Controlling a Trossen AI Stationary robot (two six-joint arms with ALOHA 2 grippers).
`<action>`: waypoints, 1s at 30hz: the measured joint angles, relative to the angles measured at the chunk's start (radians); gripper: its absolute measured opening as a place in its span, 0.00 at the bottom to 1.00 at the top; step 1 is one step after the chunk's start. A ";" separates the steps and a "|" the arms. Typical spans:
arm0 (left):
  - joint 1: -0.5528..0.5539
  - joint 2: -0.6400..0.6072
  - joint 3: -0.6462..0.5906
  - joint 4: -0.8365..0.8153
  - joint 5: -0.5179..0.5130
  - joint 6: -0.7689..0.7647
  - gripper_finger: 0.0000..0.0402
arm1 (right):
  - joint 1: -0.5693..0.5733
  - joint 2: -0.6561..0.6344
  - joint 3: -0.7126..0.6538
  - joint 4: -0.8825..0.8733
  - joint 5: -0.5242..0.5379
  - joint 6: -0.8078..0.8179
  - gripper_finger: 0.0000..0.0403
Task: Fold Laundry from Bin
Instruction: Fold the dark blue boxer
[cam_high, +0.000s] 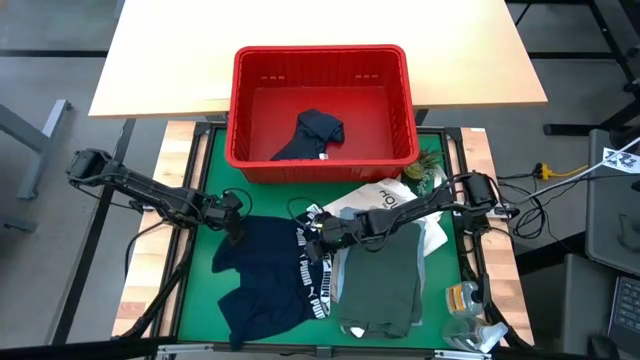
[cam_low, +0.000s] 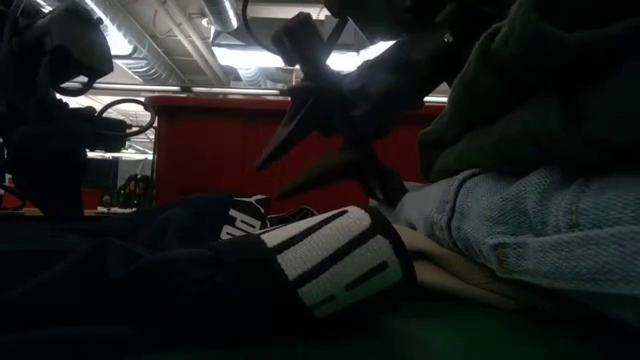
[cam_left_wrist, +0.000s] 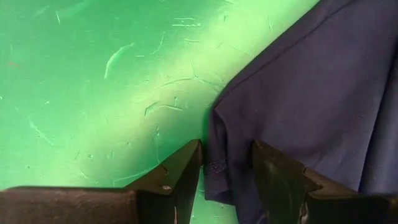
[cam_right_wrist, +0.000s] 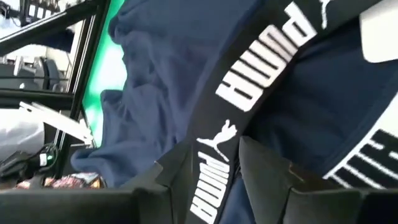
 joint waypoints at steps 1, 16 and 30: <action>0.000 0.000 0.000 0.000 -0.001 0.000 0.36 | 0.000 0.000 0.000 0.000 0.006 0.000 0.33; 0.000 0.000 -0.001 0.005 -0.011 0.000 0.36 | -0.002 0.044 0.008 0.005 0.049 -0.001 0.33; -0.001 0.000 -0.001 -0.006 -0.016 -0.035 0.36 | -0.001 0.076 0.033 0.062 0.033 -0.004 0.03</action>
